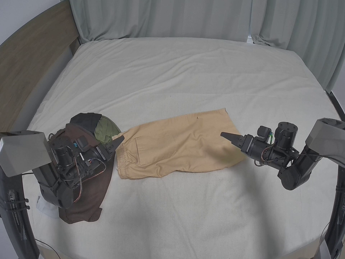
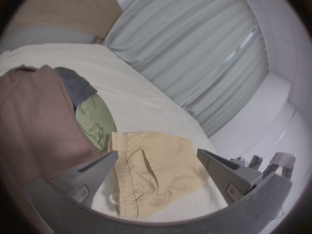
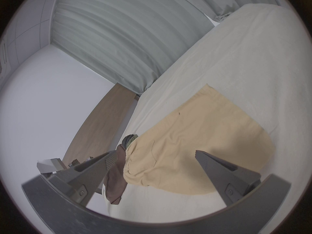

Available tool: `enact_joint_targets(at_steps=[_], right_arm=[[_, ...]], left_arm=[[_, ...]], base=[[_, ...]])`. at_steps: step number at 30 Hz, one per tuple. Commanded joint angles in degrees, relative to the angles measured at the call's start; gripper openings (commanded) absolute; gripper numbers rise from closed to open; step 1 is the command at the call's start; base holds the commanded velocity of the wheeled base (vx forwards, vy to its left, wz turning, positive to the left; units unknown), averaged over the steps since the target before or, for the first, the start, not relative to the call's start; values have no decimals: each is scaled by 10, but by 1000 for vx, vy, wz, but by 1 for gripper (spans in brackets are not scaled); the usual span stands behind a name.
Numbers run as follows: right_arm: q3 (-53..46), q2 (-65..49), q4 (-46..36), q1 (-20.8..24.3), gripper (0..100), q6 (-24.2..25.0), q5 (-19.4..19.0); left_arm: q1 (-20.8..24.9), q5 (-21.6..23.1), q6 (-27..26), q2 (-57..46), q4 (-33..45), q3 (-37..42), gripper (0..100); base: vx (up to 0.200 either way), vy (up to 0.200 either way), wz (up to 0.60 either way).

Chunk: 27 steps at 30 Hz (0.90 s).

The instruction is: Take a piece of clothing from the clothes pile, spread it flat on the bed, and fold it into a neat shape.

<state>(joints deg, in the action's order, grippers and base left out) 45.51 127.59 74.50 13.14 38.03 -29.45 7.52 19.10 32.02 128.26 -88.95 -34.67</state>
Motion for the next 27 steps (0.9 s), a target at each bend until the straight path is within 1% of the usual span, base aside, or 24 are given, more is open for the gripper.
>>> enact_joint_targets(at_steps=[1,6,7,8,9,11,17,22,27], right_arm=[[-30,0,15,10,100,-1,-1],[-49,2,14,19,100,-6,0],[-49,2,14,19,100,-6,0],[-53,9,15,22,100,-9,0],[-53,11,14,22,100,-9,0],[-51,27,16,28,100,-22,0],[-46,51,18,36,100,-24,1],[-45,77,22,51,100,-18,2],[-38,89,21,50,100,-17,2]], left_arm=[[1,-1,-37,-5,0,12,100],[-6,-1,-106,-1,0,18,100],[-6,-1,-106,-1,0,18,100],[-7,-1,-120,0,-1,19,100],[-7,-1,-121,0,-1,18,100],[-6,-1,-140,1,-1,22,100],[-4,-1,-152,2,-1,23,100],[-6,-1,-163,2,-1,22,100],[-6,-2,-164,1,-1,23,100]], base=[[0,0,0],[0,0,0],[0,0,0],[0,0,0],[0,0,0],[0,0,0],[0,0,0],[0,0,0],[0,0,0]])
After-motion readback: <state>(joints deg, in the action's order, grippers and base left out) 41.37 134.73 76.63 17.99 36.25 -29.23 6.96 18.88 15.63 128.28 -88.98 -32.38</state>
